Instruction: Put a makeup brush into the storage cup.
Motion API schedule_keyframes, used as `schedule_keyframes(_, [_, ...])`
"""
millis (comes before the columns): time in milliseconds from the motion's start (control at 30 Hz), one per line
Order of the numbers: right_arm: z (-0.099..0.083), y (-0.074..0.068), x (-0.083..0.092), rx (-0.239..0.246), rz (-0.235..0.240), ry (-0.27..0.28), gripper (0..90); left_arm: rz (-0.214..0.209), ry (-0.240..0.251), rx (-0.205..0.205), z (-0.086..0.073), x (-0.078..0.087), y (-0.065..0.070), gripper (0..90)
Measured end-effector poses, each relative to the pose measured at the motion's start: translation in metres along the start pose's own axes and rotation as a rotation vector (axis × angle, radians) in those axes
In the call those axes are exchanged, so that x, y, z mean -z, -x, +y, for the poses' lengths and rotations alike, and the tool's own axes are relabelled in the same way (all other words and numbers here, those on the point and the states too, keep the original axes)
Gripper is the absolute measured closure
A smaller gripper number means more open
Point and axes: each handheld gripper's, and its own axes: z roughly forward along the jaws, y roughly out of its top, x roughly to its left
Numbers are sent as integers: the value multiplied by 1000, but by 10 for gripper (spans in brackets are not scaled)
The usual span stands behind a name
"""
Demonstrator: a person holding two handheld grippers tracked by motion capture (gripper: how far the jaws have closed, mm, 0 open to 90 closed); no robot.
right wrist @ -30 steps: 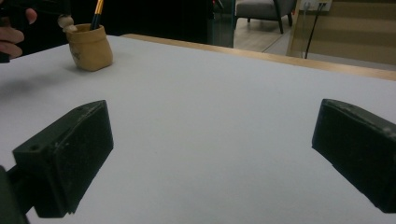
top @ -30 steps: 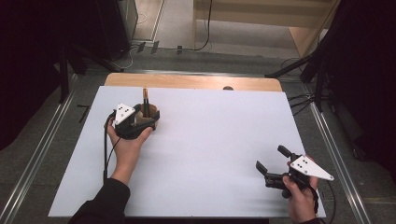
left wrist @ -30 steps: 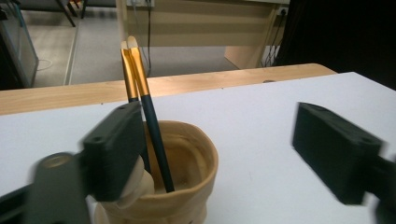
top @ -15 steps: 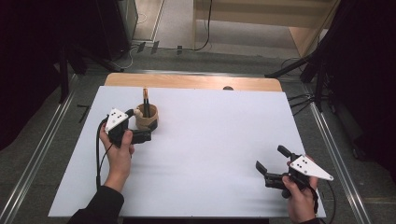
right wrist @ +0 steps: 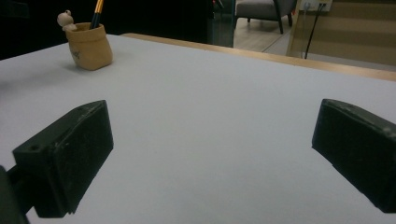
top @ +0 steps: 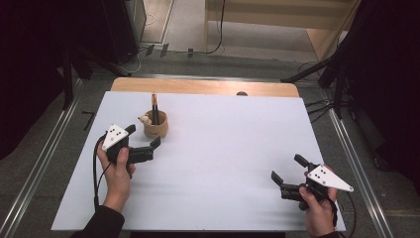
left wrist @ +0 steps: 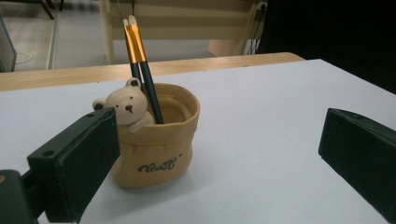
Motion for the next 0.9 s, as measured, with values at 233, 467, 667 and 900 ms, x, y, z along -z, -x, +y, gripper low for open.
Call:
schedule_keyframes(233, [0,0,0,-1,1,1,0,-11,12,19,-5,12,1,0])
schedule_keyframes(467, [0,0,0,5,-2,0,0,-12,11,18,-12,24,-2,0])
schedule_keyframes(667, [0,1,0,5,-3,0,0,-18,2,5,-19,35,1,0])
schedule_keyframes(900, [0,1,0,8,-3,-1,0,-14,0,-16,-25,45,3,0])
